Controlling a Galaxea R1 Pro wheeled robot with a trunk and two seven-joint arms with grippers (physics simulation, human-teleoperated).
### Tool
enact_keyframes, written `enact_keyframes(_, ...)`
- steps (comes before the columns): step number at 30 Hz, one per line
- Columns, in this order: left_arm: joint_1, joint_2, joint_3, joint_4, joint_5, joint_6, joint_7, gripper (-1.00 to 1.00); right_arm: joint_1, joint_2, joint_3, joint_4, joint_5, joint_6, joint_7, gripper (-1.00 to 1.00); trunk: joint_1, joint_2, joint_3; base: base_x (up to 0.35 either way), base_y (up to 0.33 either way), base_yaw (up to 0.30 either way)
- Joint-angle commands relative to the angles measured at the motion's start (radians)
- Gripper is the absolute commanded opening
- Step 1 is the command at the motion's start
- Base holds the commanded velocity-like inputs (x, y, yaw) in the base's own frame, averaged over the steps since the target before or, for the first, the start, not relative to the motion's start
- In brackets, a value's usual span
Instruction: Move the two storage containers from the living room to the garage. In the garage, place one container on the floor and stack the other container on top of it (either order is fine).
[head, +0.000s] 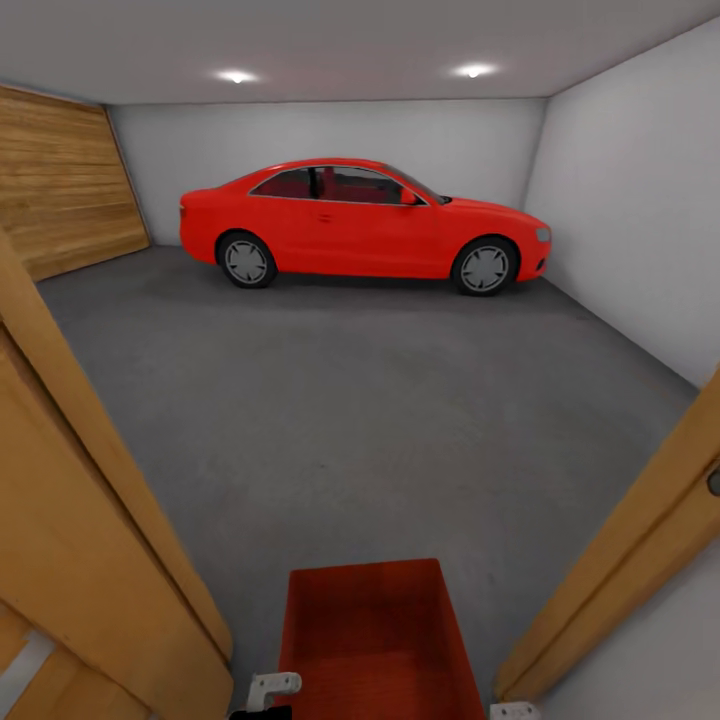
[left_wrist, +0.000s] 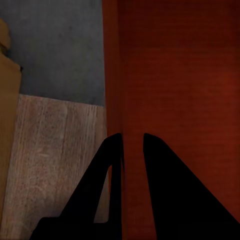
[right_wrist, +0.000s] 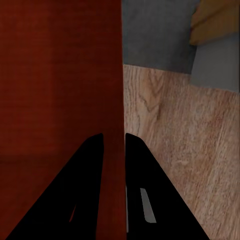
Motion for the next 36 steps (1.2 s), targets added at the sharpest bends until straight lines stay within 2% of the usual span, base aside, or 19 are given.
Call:
enact_keyframes(1, -0.001, 0.039, -0.038, -0.004, 0.013, -0.042, -0.001, -1.00, 0.000, -0.002, 0.012, 0.001, -0.024, 0.018, 0.022, -1.00, 0.000, 0.000, -0.001, 0.266, 0.000, 0.000)
enact_keyframes(36, 0.000, 0.039, -0.038, -0.004, 0.013, -0.042, 0.000, -1.00, 0.001, -0.002, 0.012, 0.000, -0.024, 0.015, 0.022, -1.00, 0.000, 0.000, -0.001, 0.248, 0.020, 0.000)
